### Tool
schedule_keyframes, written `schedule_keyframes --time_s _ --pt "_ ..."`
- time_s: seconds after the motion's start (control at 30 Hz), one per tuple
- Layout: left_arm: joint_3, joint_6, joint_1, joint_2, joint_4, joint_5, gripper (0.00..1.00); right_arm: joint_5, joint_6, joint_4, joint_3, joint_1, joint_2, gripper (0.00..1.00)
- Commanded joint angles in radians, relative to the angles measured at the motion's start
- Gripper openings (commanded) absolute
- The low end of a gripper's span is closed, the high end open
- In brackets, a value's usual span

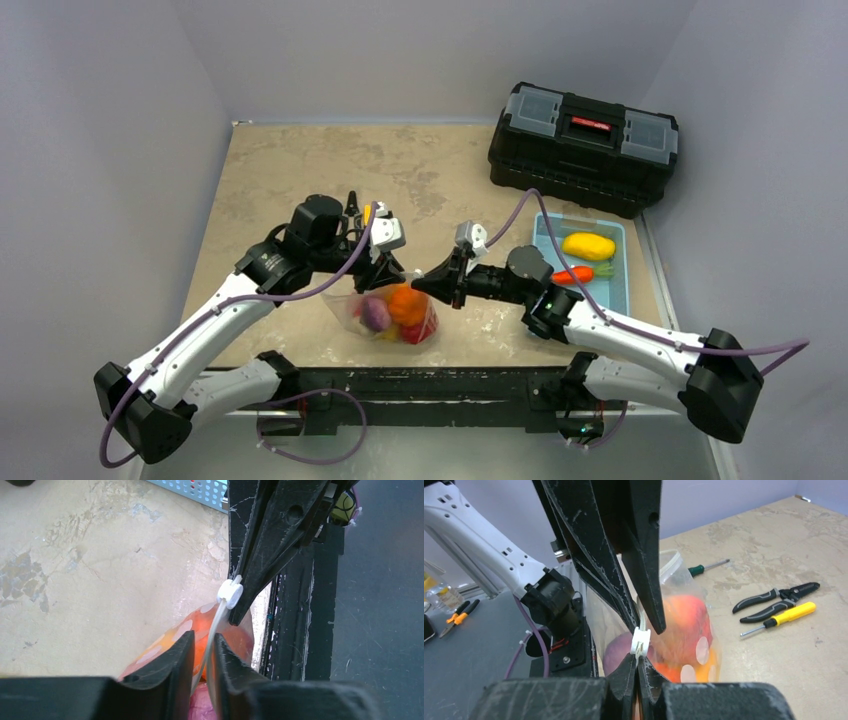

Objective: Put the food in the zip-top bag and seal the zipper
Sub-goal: Zip the zipper food storage bag at the center of the board.

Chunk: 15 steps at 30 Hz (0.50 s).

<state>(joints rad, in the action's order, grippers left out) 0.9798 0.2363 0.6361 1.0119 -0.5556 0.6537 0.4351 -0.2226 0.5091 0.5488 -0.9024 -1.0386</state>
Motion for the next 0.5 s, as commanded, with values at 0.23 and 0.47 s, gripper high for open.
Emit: schedule_keyframes --time_s 0.23,0.47 --pt "0.056 0.017 -0.001 -0.025 0.028 0.042 0.0 -0.086 -0.066 -0.5 0.3 0.0 -0.022 0.51" --pt "0.056 -0.005 0.007 -0.027 0.043 0.069 0.0 -0.099 -0.092 -0.78 0.519 0.002 -0.075 0.55"
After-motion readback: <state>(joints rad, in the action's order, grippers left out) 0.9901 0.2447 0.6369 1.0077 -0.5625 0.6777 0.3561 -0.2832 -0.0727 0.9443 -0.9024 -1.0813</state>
